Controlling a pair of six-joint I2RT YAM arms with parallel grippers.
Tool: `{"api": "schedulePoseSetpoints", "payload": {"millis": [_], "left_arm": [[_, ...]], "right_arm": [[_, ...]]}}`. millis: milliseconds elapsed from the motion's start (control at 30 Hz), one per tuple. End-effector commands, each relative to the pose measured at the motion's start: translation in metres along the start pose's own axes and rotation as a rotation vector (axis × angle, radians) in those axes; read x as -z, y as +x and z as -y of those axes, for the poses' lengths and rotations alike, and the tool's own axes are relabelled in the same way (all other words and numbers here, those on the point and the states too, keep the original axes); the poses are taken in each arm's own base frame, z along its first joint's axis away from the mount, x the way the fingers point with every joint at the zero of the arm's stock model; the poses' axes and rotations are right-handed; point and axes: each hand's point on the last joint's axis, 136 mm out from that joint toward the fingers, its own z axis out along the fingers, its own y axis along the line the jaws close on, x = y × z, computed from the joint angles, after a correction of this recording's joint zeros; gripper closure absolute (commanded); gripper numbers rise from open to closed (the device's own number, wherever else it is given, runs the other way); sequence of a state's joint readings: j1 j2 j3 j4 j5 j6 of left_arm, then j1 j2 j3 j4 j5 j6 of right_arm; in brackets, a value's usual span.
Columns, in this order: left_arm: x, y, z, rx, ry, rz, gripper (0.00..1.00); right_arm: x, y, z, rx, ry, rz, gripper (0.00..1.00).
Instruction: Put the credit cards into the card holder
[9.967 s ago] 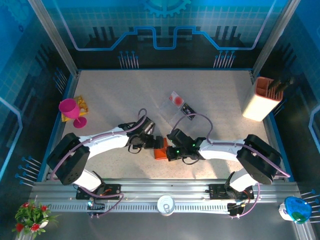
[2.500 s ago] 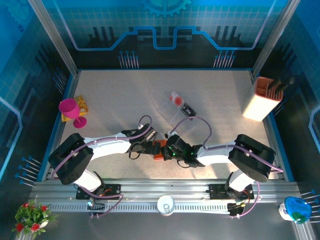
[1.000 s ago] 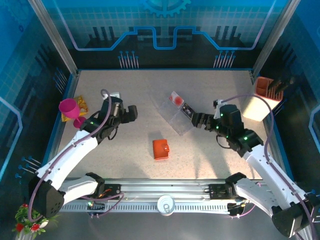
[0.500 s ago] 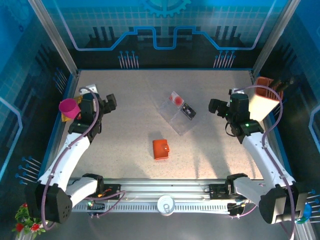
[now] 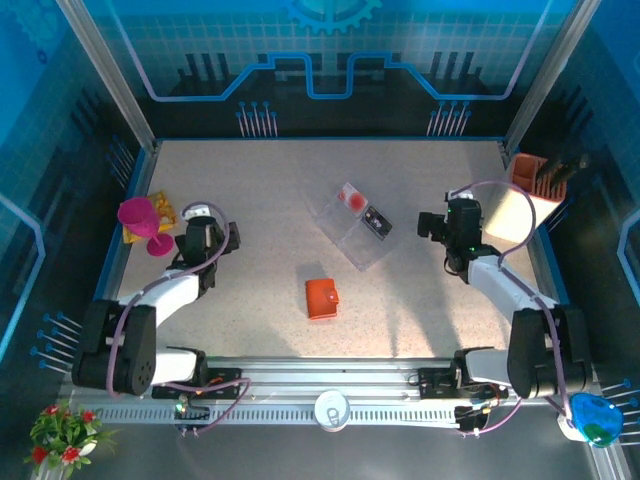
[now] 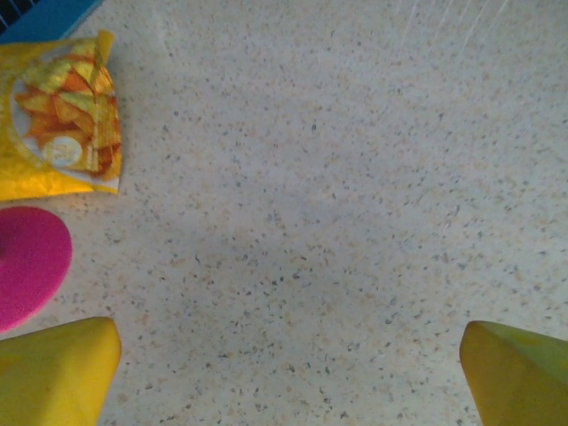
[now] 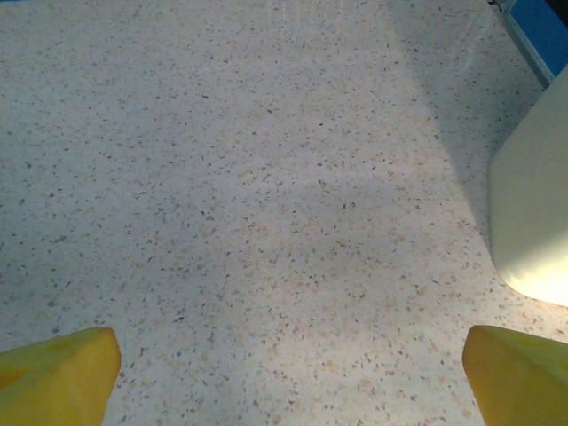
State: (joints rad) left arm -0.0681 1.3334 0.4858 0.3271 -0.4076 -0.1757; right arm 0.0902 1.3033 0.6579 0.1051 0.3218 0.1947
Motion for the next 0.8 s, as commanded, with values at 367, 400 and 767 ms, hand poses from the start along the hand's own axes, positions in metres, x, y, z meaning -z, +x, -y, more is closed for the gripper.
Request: {"api": "schedulePoseSetpoints", "payload": {"millis": [367, 400, 767], "left_arm": [[-0.018, -0.012, 0.033, -0.087, 0.217, 0.224, 0.01], [-0.016, -0.018, 0.03, -0.081, 0.21, 0.276, 0.01], [-0.021, -0.016, 0.034, -0.076, 0.24, 0.22, 0.01]], "right_arm": [[-0.027, 0.009, -0.024, 0.122, -0.149, 0.249, 0.0], [-0.028, 0.012, -0.027, 0.13, -0.16, 0.264, 0.0], [-0.028, 0.016, -0.039, 0.157, -0.252, 0.269, 0.0]]}}
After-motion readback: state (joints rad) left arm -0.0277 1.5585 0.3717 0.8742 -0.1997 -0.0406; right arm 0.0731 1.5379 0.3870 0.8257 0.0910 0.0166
